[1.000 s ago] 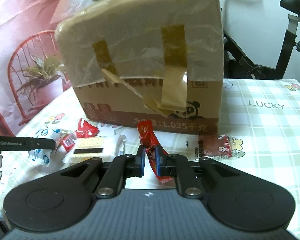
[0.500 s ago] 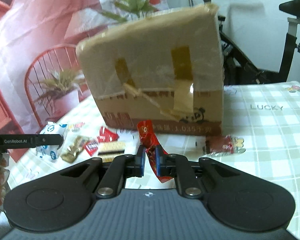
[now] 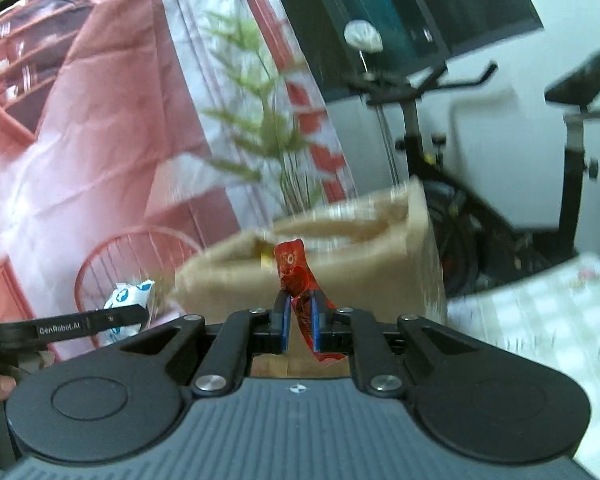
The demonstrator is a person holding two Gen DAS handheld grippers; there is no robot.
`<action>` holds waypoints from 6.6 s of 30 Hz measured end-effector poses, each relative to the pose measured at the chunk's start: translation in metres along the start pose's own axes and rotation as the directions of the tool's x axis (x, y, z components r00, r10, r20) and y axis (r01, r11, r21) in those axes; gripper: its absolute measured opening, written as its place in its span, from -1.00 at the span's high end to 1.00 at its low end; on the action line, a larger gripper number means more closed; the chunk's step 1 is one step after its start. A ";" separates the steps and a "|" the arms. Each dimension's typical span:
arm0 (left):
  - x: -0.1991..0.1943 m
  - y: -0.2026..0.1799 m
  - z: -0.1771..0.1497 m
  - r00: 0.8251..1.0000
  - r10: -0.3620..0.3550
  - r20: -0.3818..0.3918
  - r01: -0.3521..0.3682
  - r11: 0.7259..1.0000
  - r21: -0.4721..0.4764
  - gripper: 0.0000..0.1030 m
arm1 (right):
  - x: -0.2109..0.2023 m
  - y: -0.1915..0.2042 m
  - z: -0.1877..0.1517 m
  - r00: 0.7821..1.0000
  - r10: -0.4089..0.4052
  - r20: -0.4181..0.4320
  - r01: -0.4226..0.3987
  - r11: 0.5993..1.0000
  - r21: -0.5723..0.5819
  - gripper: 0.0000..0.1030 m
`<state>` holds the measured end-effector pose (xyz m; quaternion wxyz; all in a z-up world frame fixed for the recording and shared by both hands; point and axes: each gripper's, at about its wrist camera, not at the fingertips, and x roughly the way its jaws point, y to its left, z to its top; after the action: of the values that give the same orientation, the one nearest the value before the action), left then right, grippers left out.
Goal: Organize snacks
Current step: 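Lift both held snacks over the box and release them inside, then return both open tools to the snacks on the table, then grasp the yellow wafer packet with left tool while right tool grasps the jerky packet, then carry the wafer packet and jerky packet over the box and release both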
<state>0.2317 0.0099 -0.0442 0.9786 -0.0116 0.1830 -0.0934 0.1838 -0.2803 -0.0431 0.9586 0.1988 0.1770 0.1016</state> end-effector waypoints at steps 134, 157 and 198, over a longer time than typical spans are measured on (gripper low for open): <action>0.014 -0.043 -0.158 0.924 -0.028 -0.381 0.027 1.000 -0.008 0.33 | 0.076 -0.029 -0.154 0.856 -0.213 -0.471 0.021 0.924 -0.381 0.02; 0.011 -0.038 -0.153 0.935 -0.023 -0.354 0.012 0.999 -0.034 0.33 | 0.071 -0.030 -0.148 0.841 -0.148 -0.520 0.008 0.965 -0.262 0.21; 0.117 -0.006 0.053 0.996 -0.029 -0.084 0.031 0.999 0.028 -0.20 | 0.132 -0.019 0.059 0.963 -0.177 -0.205 0.140 0.973 -0.185 -0.07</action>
<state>0.3570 -0.0186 -0.0357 0.9687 0.0037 0.2220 -0.1111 0.3294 -0.2827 -0.0399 0.9515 0.0897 0.2879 0.0604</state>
